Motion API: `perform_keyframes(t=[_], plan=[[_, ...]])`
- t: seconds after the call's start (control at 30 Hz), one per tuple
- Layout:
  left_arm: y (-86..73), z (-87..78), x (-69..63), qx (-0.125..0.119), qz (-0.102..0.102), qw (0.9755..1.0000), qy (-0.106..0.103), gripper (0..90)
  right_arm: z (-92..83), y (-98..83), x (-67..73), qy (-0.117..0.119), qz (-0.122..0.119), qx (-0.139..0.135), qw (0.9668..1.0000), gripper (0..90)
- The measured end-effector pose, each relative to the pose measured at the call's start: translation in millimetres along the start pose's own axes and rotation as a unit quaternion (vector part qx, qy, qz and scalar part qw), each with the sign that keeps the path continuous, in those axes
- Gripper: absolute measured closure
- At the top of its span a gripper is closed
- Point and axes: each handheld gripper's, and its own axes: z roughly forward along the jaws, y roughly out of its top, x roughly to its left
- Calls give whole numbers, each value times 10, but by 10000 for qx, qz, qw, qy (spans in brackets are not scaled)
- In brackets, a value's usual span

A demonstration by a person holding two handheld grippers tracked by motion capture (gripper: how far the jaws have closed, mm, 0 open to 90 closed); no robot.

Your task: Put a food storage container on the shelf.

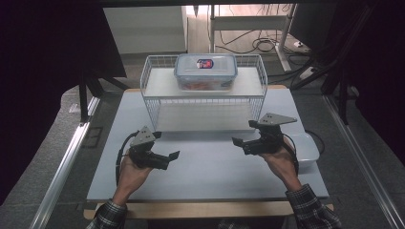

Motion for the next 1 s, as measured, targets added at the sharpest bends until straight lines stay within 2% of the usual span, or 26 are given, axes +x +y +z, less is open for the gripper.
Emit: perform_keyframes(t=[0.13,0.27,0.53,0.73,0.87,0.93,1.0], plan=[[-99,18,-32,123,-14,9999,-9,4,-34,-72,35,8,108,46,9999,43],[-202,32,-101,251,53,9997,-31,13,-69,-192,58,148,311,57,9994,31],[-367,1,-201,368,155,9991,154,11,-53,-399,142,227,171,155,9995,25],[-487,5,-225,460,292,9981,298,12,-55,-535,214,141,108,200,9996,18],[-561,37,-237,656,323,9968,337,12,-18,-674,236,143,100,454,9988,19],[-561,32,-239,636,295,9970,334,12,9,-721,231,92,59,618,9980,22],[-555,19,-233,579,269,9974,330,12,15,-729,214,43,74,623,9980,25]])
